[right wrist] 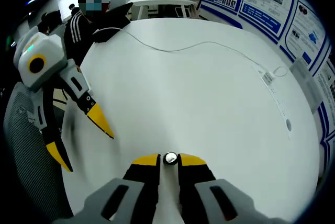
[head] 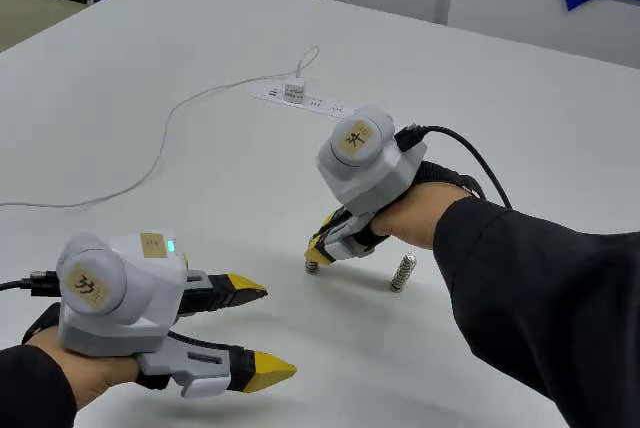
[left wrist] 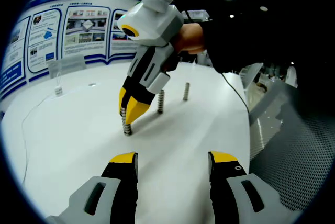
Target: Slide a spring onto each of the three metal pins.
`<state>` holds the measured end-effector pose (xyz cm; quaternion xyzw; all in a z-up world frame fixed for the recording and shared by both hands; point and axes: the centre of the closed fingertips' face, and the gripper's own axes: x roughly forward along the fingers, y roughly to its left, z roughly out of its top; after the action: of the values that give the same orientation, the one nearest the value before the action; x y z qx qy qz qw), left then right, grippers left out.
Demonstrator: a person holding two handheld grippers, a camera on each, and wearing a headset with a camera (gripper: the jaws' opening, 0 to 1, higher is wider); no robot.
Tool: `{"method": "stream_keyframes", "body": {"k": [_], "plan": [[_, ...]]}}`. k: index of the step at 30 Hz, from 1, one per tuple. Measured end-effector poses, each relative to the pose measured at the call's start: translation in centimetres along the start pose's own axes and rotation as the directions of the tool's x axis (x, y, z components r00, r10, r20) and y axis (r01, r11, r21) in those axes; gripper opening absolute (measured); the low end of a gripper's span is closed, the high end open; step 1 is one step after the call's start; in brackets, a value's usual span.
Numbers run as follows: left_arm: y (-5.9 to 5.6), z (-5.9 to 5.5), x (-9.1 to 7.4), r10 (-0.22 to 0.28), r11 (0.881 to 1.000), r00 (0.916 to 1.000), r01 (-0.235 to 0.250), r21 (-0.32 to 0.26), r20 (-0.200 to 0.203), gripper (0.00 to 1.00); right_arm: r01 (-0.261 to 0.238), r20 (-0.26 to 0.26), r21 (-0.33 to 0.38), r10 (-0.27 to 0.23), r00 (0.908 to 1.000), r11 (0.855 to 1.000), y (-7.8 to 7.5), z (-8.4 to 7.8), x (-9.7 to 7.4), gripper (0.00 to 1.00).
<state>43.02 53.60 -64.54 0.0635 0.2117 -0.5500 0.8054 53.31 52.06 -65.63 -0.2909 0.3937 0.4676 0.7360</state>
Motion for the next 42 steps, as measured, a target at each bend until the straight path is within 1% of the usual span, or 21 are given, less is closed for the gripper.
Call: {"method": "stream_keyframes", "body": {"k": [7, 11, 15, 25, 28, 30, 31, 35, 38, 42], "plan": [[0.1, 0.3, -0.1, 0.006, 1.000, 1.0000, -0.006, 0.010, 0.001, 0.55, 0.016, 0.020, 0.010, -0.017, 0.9997, 1.000, -0.1, 0.2, -1.1, 0.17], [0.2, 0.8, -0.3, 0.013, 1.000, 0.9999, -0.013, 0.019, 0.002, 0.55, 0.038, 0.039, 0.004, -0.038, 0.9985, 0.999, 0.1, 0.0, -2.3, 0.19], [0.2, 1.1, -0.3, 0.018, 0.999, 0.9998, -0.018, 0.028, 0.004, 0.56, 0.058, 0.063, 0.017, -0.059, 0.9963, 0.998, 0.2, -0.2, -3.4, 0.20], [-0.2, 2.1, -0.3, 0.018, 0.998, 0.9998, -0.018, 0.052, 0.009, 0.57, 0.086, 0.117, 0.041, -0.091, 0.9890, 0.995, 1.5, -1.2, -5.9, 0.23], [-0.4, 2.7, -0.3, 0.018, 0.998, 0.9997, -0.019, 0.063, 0.015, 0.57, 0.100, 0.143, 0.051, -0.106, 0.9841, 0.994, 1.7, -1.5, -6.8, 0.24], [-0.4, 2.9, -0.3, 0.018, 0.998, 0.9997, -0.020, 0.067, 0.017, 0.58, 0.101, 0.162, 0.070, -0.111, 0.9806, 0.992, 1.8, -1.7, -7.4, 0.24], [-0.4, 3.0, -0.4, 0.019, 0.997, 0.9997, -0.021, 0.069, 0.017, 0.58, 0.100, 0.177, 0.084, -0.114, 0.9775, 0.991, 1.9, -1.7, -7.9, 0.24], [-0.4, 3.2, -0.4, 0.023, 0.997, 0.9996, -0.024, 0.068, 0.018, 0.59, 0.111, 0.194, 0.098, -0.128, 0.9725, 0.989, 2.3, -2.5, -9.0, 0.25], [-0.6, 3.5, -0.3, 0.019, 0.997, 0.9996, -0.020, 0.072, 0.021, 0.59, 0.105, 0.221, 0.129, -0.132, 0.9663, 0.986, 2.8, -3.1, -9.8, 0.25], [-0.8, 3.6, -0.3, 0.015, 0.997, 0.9996, -0.017, 0.075, 0.022, 0.60, 0.112, 0.234, 0.155, -0.147, 0.9611, 0.982, 3.0, -3.8, -10.4, 0.25]]}}
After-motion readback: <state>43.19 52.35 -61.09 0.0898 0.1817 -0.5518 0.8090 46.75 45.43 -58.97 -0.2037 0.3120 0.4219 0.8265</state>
